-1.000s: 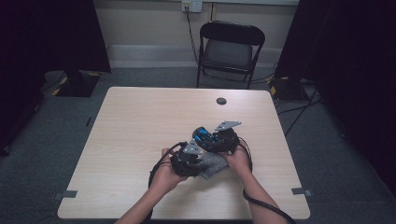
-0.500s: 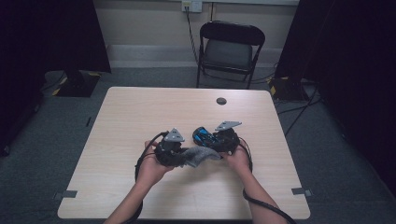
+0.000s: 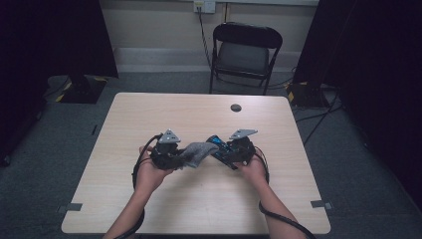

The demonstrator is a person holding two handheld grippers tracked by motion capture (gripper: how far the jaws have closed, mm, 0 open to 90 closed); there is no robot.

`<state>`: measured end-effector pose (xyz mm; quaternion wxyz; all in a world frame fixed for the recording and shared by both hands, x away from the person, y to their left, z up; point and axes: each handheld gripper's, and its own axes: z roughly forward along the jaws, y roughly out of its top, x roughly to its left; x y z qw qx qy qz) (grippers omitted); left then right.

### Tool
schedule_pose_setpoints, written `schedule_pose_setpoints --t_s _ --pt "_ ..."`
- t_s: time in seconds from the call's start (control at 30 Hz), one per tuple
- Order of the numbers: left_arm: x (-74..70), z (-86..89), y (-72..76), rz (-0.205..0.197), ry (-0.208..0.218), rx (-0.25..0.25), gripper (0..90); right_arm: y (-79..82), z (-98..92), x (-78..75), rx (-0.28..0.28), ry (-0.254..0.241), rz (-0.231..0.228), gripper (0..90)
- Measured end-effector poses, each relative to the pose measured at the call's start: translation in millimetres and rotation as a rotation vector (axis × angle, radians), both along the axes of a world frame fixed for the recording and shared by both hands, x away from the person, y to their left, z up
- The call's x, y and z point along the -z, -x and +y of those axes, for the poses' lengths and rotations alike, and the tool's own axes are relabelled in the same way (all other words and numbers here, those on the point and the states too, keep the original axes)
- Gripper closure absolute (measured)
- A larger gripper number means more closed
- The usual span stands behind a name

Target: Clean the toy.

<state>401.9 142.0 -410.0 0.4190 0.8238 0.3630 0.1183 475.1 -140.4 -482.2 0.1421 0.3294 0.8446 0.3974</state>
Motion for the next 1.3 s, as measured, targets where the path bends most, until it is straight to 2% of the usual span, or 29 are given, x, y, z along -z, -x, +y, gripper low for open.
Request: schedule_pose_setpoints --t_s 0.27,0.37,0.43,0.47,0.5,0.6,0.67,0.7,0.83,0.87,1.1,1.13,1.3 --pt "17.4 9.4 -8.4 -0.009 -0.026 -0.087 72.7 0.4 -0.5 0.3 0.0 -0.003 -0.001 41.4" --pt "24.3 12.2 -10.9 -0.007 -0.06 -0.125 72.3 0.4 0.3 -0.4 0.001 0.006 -0.001 41.4" --pt "34.1 13.1 -13.3 -0.005 -0.094 -0.164 71.9 0.3 0.3 -0.3 0.001 0.005 -0.001 41.4" --pt "34.1 13.1 -13.3 -0.005 -0.094 -0.164 71.5 0.3 0.3 -0.3 0.001 0.005 -0.001 41.4" --pt "39.3 12.5 -14.3 0.001 -0.124 -0.181 71.2 0.4 0.3 -0.3 0.001 0.005 -0.001 41.4" --pt "43.2 10.1 -15.0 0.011 -0.143 -0.19 71.1 0.5 0.3 -0.1 0.002 0.004 -0.002 41.4" --pt "46.7 4.4 -14.7 0.026 -0.154 -0.176 71.2 0.4 0.4 -0.2 0.001 0.004 -0.002 41.4" --pt "49.9 -1.7 -14.4 0.036 -0.16 -0.151 71.3 0.4 0.6 -0.4 0.001 0.007 -0.001 41.4" --pt "53.2 -10.5 -13.5 0.053 -0.152 -0.119 71.3 0.5 1.3 -0.8 -0.001 0.013 -0.003 41.4" --pt "53.9 -12.9 -13.4 0.05 -0.165 -0.107 71.3 0.5 1.2 -0.7 0.0 0.012 -0.003 41.4" --pt "59.1 -34.0 -6.7 0.075 -0.173 -0.054 71.3 1.1 1.4 -0.5 0.005 0.009 -0.002 41.4" --pt "59.2 -35.8 -6.0 0.071 -0.186 -0.044 71.4 1.1 1.4 -0.5 0.006 0.01 -0.003 41.4" --pt "59.6 -43.0 -2.7 0.076 -0.185 -0.019 71.5 1.1 1.6 -0.6 0.006 0.011 -0.003 41.4"
